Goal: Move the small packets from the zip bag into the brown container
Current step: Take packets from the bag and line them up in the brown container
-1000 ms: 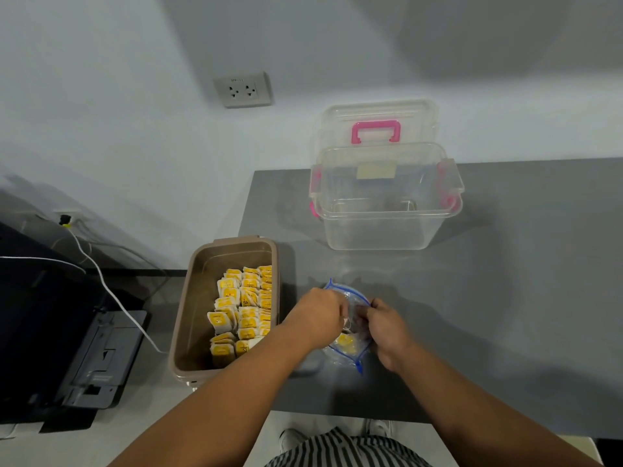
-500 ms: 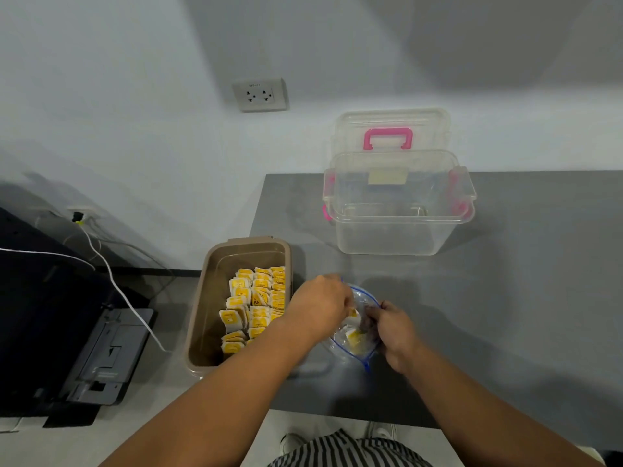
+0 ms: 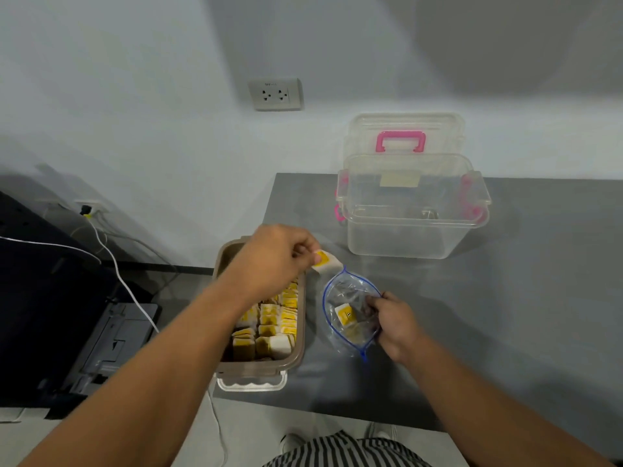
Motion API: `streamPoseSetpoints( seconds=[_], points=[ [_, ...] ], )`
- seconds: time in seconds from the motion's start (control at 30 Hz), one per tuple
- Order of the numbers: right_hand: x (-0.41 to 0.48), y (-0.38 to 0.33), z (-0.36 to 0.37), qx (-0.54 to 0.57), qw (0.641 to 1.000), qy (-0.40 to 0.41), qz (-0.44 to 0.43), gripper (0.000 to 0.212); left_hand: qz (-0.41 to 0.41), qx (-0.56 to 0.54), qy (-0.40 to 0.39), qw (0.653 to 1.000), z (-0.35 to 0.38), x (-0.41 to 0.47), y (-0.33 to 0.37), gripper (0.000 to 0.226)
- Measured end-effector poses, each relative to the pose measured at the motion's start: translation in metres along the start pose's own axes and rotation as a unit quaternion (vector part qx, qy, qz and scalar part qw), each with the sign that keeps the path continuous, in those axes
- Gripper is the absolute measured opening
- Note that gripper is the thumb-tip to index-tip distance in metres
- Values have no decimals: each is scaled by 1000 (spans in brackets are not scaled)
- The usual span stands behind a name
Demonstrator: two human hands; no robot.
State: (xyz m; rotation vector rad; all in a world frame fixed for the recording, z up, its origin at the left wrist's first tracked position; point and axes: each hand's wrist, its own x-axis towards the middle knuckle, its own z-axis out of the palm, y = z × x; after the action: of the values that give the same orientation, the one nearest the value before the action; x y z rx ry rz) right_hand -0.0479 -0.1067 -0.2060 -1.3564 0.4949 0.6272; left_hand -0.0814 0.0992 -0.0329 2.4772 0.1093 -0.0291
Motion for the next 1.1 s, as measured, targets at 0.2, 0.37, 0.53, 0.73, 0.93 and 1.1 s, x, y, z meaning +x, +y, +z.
streamPoseSetpoints(
  seconds=[0.2,0.37,0.53,0.73,0.93,1.1],
  points=[
    [-2,3,3,-3,1000,9,6,12,-8,79,8,997,-39,-1,-38,4],
    [-3,9,3,-2,1000,14,11,9,-44,177,-68,981,-29,5,-68,7],
    [-6,11,3,-7,1000,19,14,14,-66,282,-130,948,0,14,-90,14],
    [-8,11,2,-2,1000,28,13,12,-72,307,-183,931,17,20,-102,16],
    [-11,8,3,1,999,34,7,18,-60,283,-267,919,20,23,-103,20],
    [-10,8,3,0,999,40,14,15,-72,274,-336,898,23,24,-107,14]
  ],
)
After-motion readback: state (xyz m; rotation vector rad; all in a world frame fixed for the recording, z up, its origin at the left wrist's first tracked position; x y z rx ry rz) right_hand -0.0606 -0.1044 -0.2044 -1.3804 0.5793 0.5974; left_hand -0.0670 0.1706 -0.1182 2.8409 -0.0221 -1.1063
